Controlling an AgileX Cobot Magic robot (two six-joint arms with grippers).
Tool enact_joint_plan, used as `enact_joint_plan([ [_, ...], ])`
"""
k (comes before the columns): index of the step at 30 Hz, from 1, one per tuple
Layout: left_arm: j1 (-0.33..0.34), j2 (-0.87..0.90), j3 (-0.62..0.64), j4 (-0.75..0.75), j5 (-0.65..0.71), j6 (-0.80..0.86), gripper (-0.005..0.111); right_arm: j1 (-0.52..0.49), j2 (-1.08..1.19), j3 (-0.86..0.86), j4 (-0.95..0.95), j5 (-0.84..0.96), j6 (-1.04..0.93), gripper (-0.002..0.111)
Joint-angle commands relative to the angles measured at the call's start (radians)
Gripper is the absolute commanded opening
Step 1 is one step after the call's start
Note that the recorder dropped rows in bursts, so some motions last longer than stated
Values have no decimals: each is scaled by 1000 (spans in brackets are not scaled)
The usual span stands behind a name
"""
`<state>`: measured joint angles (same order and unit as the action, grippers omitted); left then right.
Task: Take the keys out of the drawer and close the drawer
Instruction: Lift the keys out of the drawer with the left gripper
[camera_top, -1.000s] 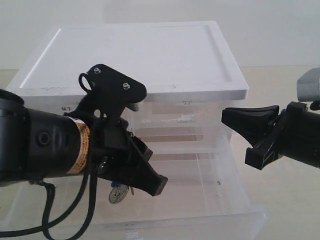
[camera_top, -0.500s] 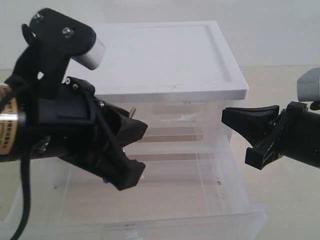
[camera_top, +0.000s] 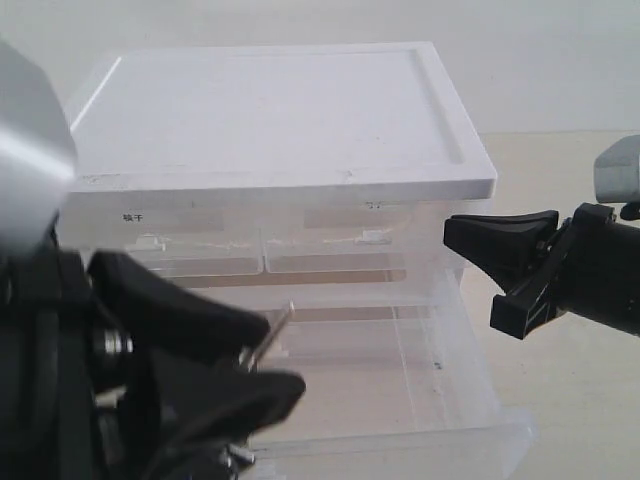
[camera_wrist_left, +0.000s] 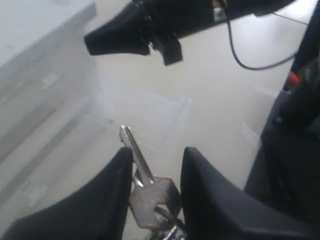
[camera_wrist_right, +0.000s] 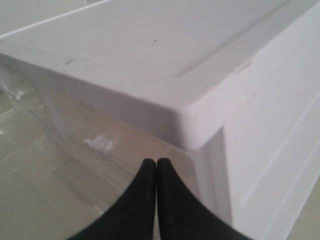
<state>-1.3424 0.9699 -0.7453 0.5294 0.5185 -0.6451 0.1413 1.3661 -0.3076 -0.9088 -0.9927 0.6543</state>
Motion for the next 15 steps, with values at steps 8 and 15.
enact_joint_plan([
  [8,-58,-4,256,-18,-136,-44,4,-1,2,-6,6,32,-2,0],
  [15,-43,-4,365,84,-195,-97,4,-1,2,-6,6,37,-2,0],
])
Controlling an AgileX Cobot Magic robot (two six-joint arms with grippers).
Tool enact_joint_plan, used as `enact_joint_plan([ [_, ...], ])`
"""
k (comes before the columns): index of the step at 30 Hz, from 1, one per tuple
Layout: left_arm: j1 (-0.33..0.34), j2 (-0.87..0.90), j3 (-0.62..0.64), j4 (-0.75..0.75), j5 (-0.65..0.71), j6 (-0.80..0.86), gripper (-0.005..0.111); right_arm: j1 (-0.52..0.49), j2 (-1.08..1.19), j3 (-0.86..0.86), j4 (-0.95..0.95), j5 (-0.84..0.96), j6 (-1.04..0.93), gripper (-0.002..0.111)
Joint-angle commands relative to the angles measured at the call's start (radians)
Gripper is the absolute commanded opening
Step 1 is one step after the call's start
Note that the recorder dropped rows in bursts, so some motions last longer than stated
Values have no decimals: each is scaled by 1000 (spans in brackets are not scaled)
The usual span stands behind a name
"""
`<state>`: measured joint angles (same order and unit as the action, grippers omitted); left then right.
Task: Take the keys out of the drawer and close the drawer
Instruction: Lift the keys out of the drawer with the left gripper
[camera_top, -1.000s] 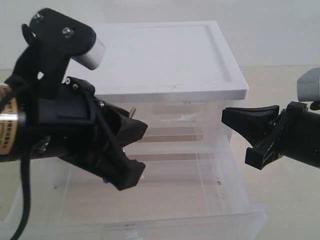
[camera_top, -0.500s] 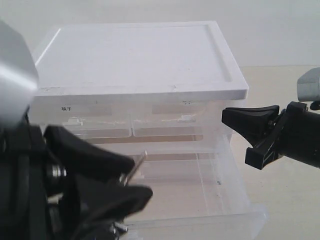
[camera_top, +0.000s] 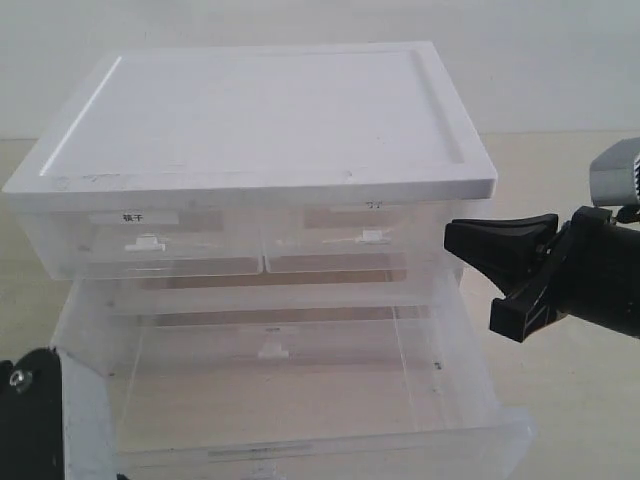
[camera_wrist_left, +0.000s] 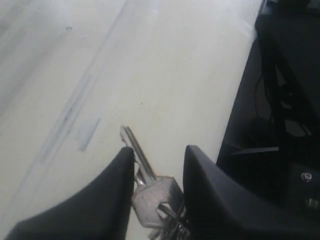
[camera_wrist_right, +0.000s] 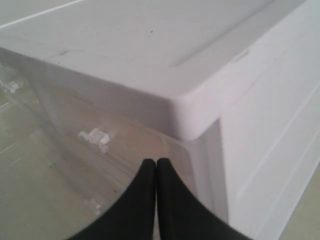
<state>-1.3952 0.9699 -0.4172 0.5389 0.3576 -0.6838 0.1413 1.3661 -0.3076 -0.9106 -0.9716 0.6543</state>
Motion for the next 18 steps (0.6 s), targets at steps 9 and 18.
enact_joint_plan([
  [9,125,-4,86,360,-47,-222,4,-1,2,-6,7,17,-2,0],
  [18,173,125,79,578,-48,-424,4,-1,2,-6,9,19,-2,0],
])
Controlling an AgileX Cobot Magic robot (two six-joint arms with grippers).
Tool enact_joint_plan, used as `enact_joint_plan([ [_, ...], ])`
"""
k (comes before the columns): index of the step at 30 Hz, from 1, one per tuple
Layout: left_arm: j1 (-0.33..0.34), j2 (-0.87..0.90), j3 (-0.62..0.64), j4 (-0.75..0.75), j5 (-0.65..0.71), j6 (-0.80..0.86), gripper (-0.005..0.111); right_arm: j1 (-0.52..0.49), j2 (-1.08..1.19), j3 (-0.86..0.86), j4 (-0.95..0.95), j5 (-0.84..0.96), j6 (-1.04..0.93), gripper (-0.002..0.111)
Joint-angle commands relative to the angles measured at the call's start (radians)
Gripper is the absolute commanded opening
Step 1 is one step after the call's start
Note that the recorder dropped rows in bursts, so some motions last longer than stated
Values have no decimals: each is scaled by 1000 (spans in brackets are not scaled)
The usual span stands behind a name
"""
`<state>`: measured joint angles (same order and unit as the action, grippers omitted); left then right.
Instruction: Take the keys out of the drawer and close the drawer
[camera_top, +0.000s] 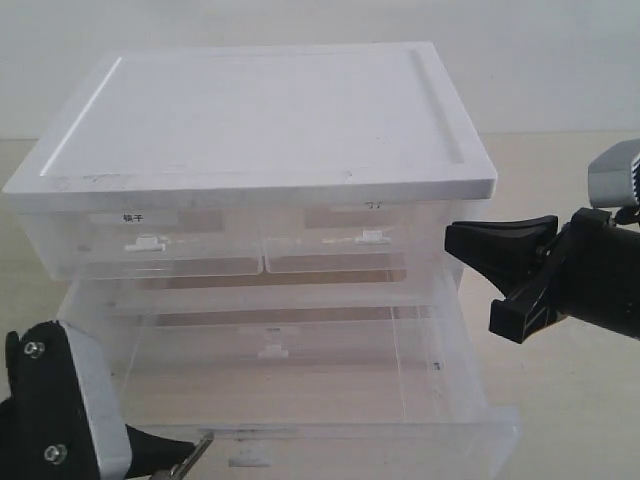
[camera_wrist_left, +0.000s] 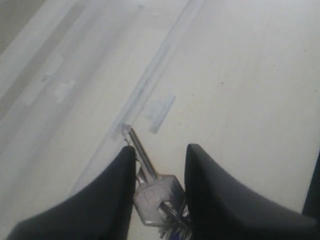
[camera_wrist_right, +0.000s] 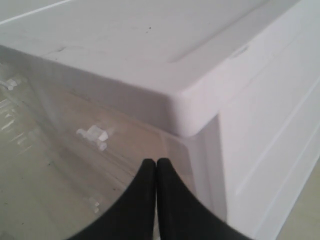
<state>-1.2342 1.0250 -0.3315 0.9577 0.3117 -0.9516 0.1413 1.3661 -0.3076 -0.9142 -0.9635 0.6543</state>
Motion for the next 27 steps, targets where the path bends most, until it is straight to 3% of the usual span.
enact_joint_plan([
  [1,16,91,-11,215,-9,-231,4,-1,2,-6,13,11,-2,0],
  [5,18,137,-29,501,6,-490,4,-1,2,-6,13,11,-2,0],
  [11,18,141,-30,766,128,-778,4,-1,2,-6,11,4,3,0],
  [22,18,141,-30,787,163,-818,4,-1,2,-6,11,2,11,0],
  [27,18,141,-30,787,39,-851,4,-1,2,-6,11,2,13,0],
])
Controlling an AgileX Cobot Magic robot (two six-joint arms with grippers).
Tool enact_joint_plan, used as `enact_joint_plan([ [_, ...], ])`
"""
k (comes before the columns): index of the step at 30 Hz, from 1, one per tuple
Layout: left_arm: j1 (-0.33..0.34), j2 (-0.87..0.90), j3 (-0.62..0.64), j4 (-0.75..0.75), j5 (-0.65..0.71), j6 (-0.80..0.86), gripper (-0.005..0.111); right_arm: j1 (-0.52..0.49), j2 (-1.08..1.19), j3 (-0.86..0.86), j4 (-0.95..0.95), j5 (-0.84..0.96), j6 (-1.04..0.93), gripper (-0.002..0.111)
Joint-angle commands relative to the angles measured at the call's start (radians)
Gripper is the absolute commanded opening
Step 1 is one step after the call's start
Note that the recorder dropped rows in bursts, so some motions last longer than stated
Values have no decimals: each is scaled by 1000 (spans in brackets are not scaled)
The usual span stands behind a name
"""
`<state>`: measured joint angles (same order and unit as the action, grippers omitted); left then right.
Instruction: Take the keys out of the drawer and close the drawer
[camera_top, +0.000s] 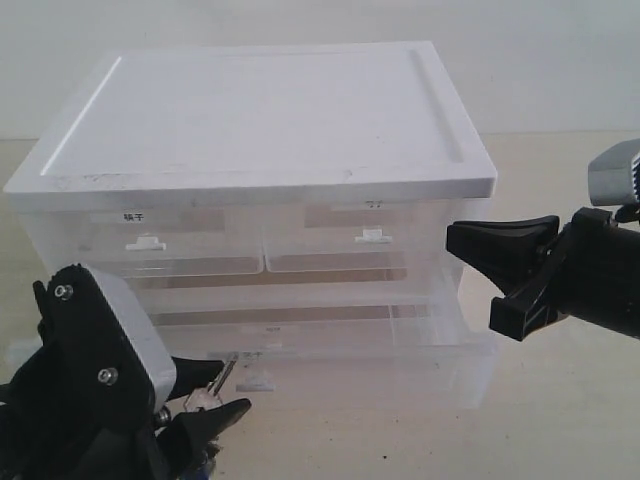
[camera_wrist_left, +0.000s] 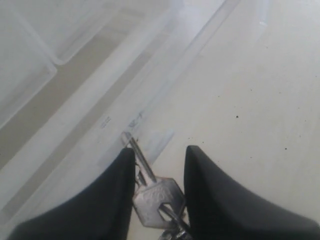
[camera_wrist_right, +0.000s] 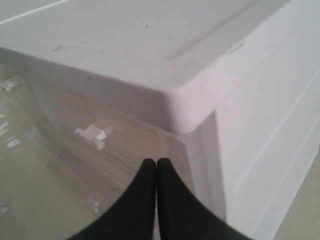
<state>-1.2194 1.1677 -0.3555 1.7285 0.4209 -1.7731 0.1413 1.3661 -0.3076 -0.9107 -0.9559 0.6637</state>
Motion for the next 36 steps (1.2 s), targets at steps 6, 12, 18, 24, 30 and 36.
enact_joint_plan([
  [6,3,16,19,16,-172,-29,4,-1,2,-6,7,-5,3,0],
  [12,3,126,39,16,-3,-48,4,-1,2,-6,6,-2,4,0],
  [18,3,208,1,16,196,-96,4,-1,2,-6,8,-4,2,0],
  [24,3,235,-60,16,248,-70,4,-1,2,-6,13,-9,2,0],
  [30,32,235,-104,16,248,-46,4,-1,2,-6,7,-5,6,0],
  [36,125,235,-104,16,143,-42,4,-1,2,-6,7,-7,6,0],
])
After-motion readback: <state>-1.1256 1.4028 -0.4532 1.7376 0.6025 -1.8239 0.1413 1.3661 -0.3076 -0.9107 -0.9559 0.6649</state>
